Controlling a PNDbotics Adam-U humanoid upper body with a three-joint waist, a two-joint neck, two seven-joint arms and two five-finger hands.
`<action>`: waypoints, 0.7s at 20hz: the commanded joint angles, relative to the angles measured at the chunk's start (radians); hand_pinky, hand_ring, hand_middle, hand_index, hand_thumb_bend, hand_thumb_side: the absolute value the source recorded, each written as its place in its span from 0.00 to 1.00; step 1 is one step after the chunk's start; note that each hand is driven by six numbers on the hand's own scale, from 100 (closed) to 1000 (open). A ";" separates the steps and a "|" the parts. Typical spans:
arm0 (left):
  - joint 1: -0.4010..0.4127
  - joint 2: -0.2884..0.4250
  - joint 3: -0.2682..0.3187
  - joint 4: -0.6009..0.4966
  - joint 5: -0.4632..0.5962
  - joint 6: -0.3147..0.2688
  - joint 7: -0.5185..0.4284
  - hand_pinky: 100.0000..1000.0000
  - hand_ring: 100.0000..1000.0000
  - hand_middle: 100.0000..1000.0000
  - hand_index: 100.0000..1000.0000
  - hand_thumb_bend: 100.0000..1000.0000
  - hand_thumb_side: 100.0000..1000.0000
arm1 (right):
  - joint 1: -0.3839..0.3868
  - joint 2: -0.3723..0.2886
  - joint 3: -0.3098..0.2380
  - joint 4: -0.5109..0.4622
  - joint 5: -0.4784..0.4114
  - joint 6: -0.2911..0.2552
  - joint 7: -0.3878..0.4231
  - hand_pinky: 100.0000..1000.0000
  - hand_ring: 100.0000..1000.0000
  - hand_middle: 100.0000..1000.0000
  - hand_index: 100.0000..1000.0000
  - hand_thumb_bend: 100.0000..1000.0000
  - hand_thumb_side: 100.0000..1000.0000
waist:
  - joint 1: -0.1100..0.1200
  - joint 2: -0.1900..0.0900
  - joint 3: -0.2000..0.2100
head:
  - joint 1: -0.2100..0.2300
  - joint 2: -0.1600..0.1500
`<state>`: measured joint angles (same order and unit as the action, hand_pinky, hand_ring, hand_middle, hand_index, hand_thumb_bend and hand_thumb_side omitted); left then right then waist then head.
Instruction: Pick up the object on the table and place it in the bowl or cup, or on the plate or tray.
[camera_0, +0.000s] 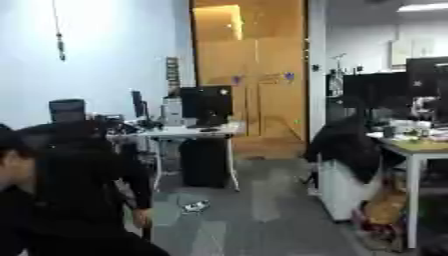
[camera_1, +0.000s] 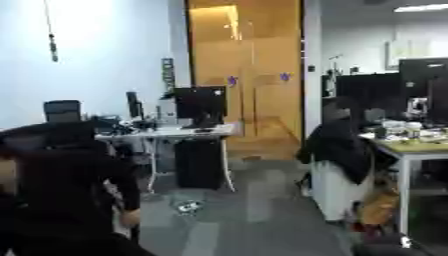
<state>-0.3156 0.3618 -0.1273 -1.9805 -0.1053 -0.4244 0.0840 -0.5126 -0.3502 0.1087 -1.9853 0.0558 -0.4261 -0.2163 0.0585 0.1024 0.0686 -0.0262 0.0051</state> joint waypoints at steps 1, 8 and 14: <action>-0.005 0.029 0.001 -0.019 0.006 0.004 -0.002 0.89 0.75 0.91 0.95 0.15 0.84 | -0.018 -0.001 0.000 -0.015 0.005 -0.003 -0.002 0.29 0.45 0.54 0.65 0.00 1.00 | -0.001 -0.021 -0.003 | -0.003 0.021; -0.004 0.034 0.005 -0.019 0.003 0.006 0.000 0.89 0.75 0.91 0.95 0.15 0.85 | -0.023 0.003 0.005 -0.015 0.007 -0.007 -0.003 0.29 0.45 0.55 0.65 0.00 1.00 | 0.000 -0.031 -0.011 | 0.056 0.079; -0.005 0.035 0.009 -0.019 -0.003 0.012 0.003 0.88 0.75 0.91 0.95 0.15 0.84 | -0.023 0.006 0.003 -0.015 0.011 -0.007 -0.009 0.30 0.46 0.55 0.65 0.00 1.00 | 0.000 -0.039 -0.009 | 0.181 0.170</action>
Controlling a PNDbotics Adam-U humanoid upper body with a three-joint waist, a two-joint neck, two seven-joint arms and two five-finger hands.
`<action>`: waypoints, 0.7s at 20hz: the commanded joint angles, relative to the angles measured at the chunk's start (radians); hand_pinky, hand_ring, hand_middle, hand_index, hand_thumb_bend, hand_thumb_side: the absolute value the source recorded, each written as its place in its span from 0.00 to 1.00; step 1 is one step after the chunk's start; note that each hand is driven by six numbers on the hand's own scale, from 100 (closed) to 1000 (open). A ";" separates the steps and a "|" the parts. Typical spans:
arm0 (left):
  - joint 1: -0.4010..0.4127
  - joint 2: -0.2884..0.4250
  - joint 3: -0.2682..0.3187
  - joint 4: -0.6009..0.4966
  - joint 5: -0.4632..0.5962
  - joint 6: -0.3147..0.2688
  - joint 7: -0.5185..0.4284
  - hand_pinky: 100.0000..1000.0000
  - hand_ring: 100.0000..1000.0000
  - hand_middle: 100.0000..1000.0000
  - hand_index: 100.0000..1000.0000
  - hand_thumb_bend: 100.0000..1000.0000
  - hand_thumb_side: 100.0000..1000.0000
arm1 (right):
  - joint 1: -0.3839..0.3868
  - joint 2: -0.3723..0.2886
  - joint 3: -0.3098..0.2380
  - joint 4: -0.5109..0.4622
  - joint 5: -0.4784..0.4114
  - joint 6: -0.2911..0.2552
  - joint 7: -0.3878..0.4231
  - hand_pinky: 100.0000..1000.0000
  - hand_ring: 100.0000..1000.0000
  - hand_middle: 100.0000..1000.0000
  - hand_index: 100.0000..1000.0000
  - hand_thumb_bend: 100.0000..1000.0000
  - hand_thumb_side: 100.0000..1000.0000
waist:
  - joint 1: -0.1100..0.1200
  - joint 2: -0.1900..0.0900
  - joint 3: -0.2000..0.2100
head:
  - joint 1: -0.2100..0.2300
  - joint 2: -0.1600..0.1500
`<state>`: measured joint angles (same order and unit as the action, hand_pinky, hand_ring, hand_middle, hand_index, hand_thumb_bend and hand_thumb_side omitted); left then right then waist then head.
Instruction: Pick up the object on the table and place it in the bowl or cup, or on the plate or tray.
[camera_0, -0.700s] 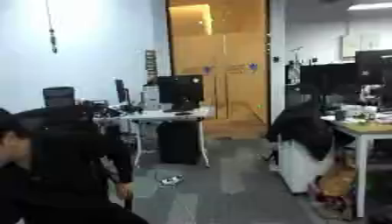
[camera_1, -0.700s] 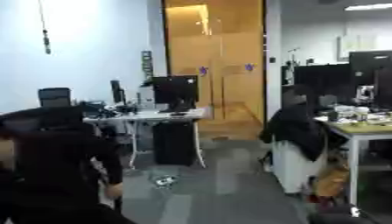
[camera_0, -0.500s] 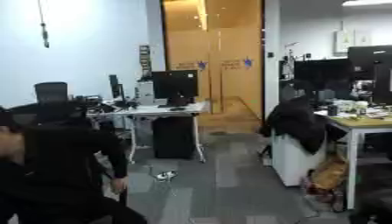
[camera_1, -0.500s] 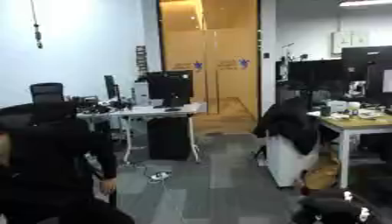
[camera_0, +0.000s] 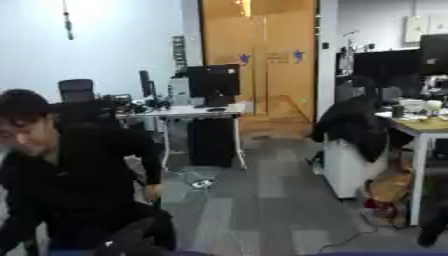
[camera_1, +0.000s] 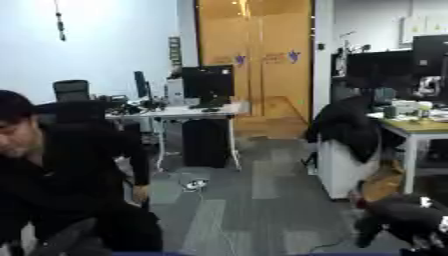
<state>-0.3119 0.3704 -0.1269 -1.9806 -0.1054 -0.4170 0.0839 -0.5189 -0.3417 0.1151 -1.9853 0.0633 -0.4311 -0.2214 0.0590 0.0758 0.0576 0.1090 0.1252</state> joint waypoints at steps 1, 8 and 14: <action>-0.012 0.027 0.011 -0.019 -0.009 0.011 0.004 0.86 0.74 0.90 0.95 0.15 0.84 | -0.015 -0.001 -0.007 -0.015 0.004 0.000 -0.007 0.30 0.46 0.55 0.65 0.00 1.00 | -0.001 -0.013 0.003 | 0.059 0.107; -0.040 0.057 0.026 -0.019 -0.059 0.101 0.013 0.76 0.71 0.90 0.95 0.13 0.84 | -0.008 -0.003 -0.018 -0.015 0.011 0.008 -0.021 0.30 0.45 0.54 0.65 0.00 1.00 | 0.004 -0.007 0.003 | 0.065 0.459; -0.078 0.137 0.025 -0.006 -0.098 0.166 0.000 0.56 0.68 0.89 0.94 0.11 0.84 | -0.011 -0.006 -0.016 -0.015 0.011 0.006 -0.019 0.30 0.45 0.54 0.65 0.00 1.00 | 0.010 0.000 -0.003 | 0.038 0.573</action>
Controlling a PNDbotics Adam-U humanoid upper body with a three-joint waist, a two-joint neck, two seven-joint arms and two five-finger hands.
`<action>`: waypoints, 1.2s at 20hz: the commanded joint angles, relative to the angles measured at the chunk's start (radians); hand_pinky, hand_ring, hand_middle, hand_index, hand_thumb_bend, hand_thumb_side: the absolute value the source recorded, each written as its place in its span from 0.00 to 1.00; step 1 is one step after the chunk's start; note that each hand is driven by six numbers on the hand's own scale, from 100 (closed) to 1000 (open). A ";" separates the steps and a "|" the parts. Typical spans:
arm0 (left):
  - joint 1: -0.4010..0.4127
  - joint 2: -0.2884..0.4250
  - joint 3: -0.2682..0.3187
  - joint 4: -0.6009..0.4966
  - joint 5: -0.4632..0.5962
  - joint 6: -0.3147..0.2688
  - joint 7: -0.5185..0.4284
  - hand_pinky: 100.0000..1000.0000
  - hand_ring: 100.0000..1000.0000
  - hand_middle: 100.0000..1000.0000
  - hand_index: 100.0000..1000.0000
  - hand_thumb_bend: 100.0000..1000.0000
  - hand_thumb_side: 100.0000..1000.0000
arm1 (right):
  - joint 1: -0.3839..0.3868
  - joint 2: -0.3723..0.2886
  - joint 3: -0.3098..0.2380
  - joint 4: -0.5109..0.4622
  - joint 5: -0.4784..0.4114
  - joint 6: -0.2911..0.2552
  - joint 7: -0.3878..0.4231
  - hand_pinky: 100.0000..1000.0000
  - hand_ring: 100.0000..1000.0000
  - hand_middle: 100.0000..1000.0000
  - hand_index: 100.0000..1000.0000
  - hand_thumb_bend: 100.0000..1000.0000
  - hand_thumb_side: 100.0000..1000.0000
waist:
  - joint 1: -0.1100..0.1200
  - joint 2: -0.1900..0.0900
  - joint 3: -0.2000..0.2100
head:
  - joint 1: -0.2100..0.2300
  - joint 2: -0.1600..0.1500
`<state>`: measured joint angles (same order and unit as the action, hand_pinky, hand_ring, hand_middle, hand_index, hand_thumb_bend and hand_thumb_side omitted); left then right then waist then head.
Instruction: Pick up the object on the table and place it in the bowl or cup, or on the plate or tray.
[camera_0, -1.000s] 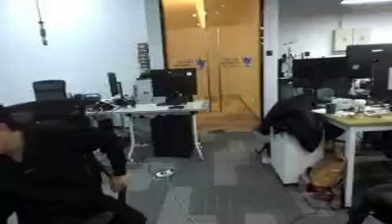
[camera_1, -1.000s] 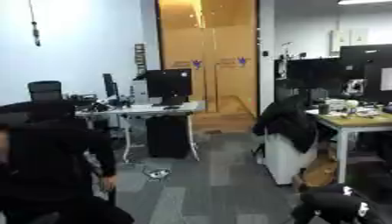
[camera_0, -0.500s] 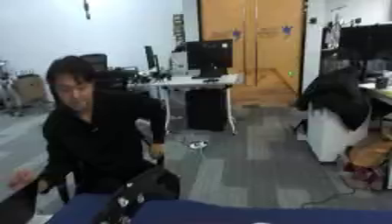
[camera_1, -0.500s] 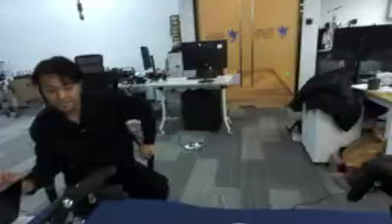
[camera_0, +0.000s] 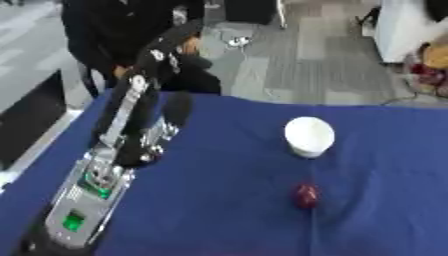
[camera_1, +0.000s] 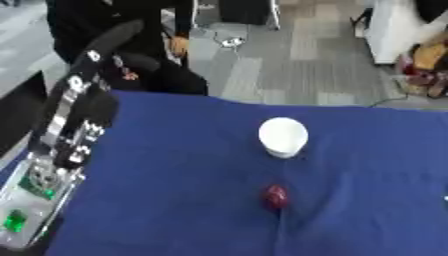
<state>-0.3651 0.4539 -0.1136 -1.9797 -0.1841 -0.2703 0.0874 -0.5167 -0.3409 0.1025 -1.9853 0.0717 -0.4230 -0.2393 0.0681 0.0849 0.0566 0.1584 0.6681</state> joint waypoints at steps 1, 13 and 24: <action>-0.033 0.067 0.009 0.001 -0.027 0.021 -0.008 0.53 0.67 0.89 0.94 0.11 0.85 | -0.014 -0.006 -0.003 -0.015 0.002 -0.003 -0.001 0.30 0.45 0.54 0.65 0.00 1.00 | 0.002 -0.009 -0.004 | -0.015 0.039; -0.195 0.243 -0.075 0.134 -0.145 -0.017 -0.157 0.51 0.58 0.81 0.90 0.03 0.81 | -0.019 -0.001 0.003 -0.015 -0.001 0.001 0.004 0.30 0.45 0.55 0.65 0.00 1.00 | 0.017 -0.016 -0.024 | -0.028 0.078; -0.392 0.293 -0.165 0.300 -0.160 -0.006 -0.446 0.42 0.52 0.76 0.82 0.05 0.70 | -0.021 -0.001 0.010 -0.015 -0.001 0.001 0.011 0.30 0.45 0.54 0.65 0.00 1.00 | 0.031 -0.012 -0.037 | -0.029 0.102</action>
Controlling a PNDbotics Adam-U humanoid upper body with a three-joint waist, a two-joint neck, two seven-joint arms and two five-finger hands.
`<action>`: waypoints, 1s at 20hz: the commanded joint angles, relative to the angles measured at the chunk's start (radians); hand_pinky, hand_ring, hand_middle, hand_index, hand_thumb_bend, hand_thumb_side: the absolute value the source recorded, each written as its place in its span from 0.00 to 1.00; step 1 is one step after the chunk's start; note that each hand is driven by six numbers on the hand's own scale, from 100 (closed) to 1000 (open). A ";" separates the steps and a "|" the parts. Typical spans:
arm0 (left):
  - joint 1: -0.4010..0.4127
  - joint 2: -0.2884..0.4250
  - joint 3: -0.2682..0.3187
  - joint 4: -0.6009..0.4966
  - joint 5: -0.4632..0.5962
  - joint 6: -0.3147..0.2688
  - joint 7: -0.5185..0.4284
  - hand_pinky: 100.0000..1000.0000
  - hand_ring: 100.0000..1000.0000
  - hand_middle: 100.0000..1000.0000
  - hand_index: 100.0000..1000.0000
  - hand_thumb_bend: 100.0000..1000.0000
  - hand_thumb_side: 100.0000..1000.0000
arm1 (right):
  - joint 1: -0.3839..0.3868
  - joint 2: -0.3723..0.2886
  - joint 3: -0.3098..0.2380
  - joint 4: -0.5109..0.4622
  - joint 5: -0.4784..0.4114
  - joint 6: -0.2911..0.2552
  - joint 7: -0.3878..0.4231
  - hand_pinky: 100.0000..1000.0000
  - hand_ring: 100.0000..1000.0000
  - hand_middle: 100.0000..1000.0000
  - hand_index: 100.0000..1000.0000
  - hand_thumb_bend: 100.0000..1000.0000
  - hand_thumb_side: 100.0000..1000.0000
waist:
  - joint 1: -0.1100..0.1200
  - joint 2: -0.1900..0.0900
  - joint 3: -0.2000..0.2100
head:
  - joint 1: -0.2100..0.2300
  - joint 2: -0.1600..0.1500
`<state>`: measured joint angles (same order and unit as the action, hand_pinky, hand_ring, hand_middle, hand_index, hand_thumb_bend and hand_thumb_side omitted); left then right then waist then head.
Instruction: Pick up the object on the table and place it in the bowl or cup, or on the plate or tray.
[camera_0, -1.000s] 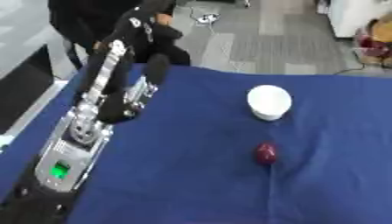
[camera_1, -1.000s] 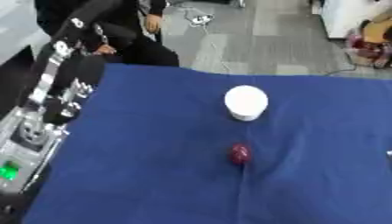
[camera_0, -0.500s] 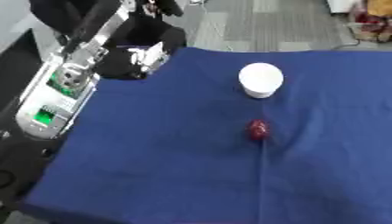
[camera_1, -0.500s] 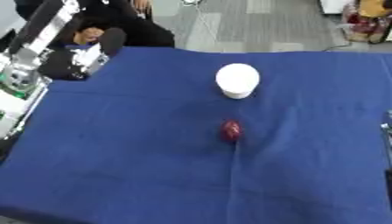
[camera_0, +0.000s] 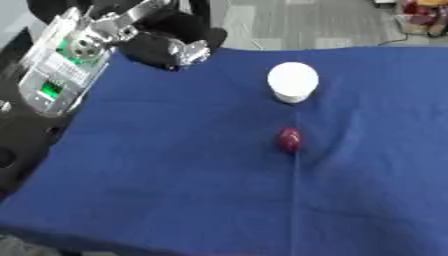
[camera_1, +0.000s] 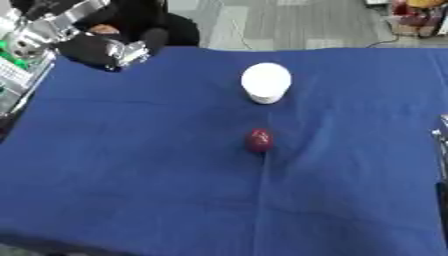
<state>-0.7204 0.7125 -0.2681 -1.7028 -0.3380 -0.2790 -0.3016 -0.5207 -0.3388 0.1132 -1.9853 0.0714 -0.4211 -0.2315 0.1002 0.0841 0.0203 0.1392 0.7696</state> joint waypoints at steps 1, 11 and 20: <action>-0.050 0.032 -0.017 0.036 0.000 0.000 -0.079 0.42 0.52 0.75 0.81 0.05 0.69 | -0.017 -0.004 0.000 -0.015 -0.001 -0.001 0.004 0.30 0.45 0.54 0.65 0.00 1.00 | 0.000 -0.011 -0.001 | -0.010 0.000; -0.205 0.001 -0.103 0.214 -0.057 -0.025 -0.278 0.21 0.37 0.55 0.74 0.18 0.70 | -0.015 -0.006 0.015 -0.015 -0.002 0.003 0.028 0.29 0.45 0.54 0.65 0.00 1.00 | 0.008 -0.014 -0.006 | 0.002 -0.003; -0.289 -0.072 -0.138 0.403 -0.007 0.000 -0.463 0.00 0.32 0.51 0.70 0.16 0.71 | -0.017 0.000 0.016 -0.015 0.007 0.012 0.022 0.30 0.45 0.54 0.65 0.00 1.00 | 0.015 -0.018 -0.015 | 0.017 0.000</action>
<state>-0.9838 0.6323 -0.4108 -1.3141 -0.3562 -0.2810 -0.7440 -0.5208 -0.3366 0.1277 -1.9853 0.0736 -0.4131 -0.2107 0.1191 0.0835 0.0061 0.1425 0.7700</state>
